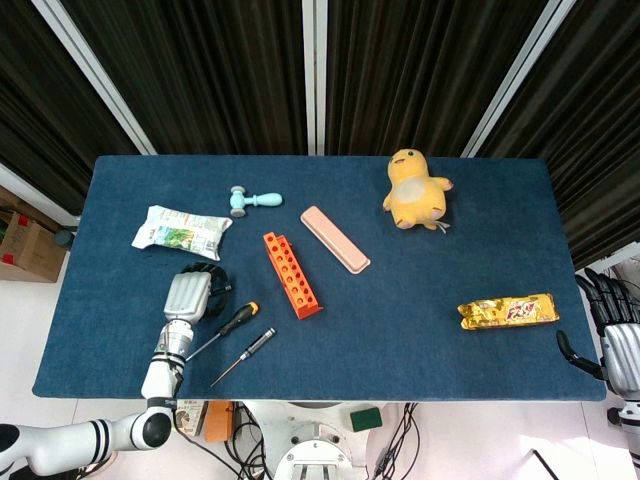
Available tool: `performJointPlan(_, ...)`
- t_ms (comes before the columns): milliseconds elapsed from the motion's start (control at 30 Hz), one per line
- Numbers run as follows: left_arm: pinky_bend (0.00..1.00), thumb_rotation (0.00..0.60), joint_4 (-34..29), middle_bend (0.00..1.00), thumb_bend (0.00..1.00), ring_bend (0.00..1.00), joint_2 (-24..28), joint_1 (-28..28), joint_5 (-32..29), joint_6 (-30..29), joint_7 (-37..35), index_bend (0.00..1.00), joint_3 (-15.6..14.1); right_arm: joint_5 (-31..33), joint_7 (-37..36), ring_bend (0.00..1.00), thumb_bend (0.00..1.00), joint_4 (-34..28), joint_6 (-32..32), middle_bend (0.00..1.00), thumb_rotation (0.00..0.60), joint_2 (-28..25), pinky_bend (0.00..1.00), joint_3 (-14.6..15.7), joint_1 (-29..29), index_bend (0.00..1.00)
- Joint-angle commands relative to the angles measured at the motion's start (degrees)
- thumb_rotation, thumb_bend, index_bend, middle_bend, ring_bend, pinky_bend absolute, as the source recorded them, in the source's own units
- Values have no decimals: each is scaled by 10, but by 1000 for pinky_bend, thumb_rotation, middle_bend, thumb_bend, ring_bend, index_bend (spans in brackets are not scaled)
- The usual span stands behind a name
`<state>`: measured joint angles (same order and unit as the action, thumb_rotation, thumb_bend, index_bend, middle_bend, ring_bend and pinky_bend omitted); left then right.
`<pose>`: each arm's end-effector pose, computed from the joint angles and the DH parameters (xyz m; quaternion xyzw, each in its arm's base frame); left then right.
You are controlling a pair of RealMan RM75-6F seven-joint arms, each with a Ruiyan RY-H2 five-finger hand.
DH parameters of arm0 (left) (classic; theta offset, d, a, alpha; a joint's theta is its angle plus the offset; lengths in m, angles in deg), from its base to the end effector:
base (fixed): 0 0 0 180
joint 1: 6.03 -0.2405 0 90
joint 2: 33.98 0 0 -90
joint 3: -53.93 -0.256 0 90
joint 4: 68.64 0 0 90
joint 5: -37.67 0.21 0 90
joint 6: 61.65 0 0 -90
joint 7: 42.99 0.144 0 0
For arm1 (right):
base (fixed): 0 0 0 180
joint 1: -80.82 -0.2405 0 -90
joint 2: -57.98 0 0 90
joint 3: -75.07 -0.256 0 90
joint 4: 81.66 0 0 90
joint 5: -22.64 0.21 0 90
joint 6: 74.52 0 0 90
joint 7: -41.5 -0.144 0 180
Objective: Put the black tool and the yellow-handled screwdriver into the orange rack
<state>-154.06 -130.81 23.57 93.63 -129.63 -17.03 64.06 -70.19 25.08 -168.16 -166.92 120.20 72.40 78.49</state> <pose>-0.2032 0.2927 -0.0334 -0.6294 -0.4814 -0.3450 0.5031 -0.3166 -0.1661 0.1879 0.5718 -0.3839 0.4768 0.5461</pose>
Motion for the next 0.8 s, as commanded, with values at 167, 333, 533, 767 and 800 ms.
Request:
performJointPlan(167, 263, 578, -1, 348, 322, 211, 0, 2, -6, 14, -8, 425, 2, -1, -3, 0, 392, 2, -6, 0, 600, 2, 0, -2, 1, 0)
performJointPlan(333, 264, 578, 10, 349, 326, 211, -6, 7, -17, 18, 1, 425, 6, -2, -2, 0, 393, 1, -5, 0, 600, 2, 0, 0, 1, 0)
performJointPlan(533, 263, 581, 14, 350, 327, 211, -9, 8, -23, 14, 9, 432, 9, 0, -3, 0, 393, 2, -3, 0, 600, 2, 0, -1, 0, 0)
performJointPlan(767, 263, 579, 23, 359, 338, 211, -12, 11, -29, 19, 9, 453, 11, 1, -2, 0, 392, 1, -3, 0, 600, 2, 0, -1, 0, 0)
performJointPlan(800, 263, 578, 25, 359, 339, 212, -13, 11, -30, 20, 9, 453, 10, 1, -2, 0, 392, 1, -3, 0, 600, 2, 0, -1, 0, 0)
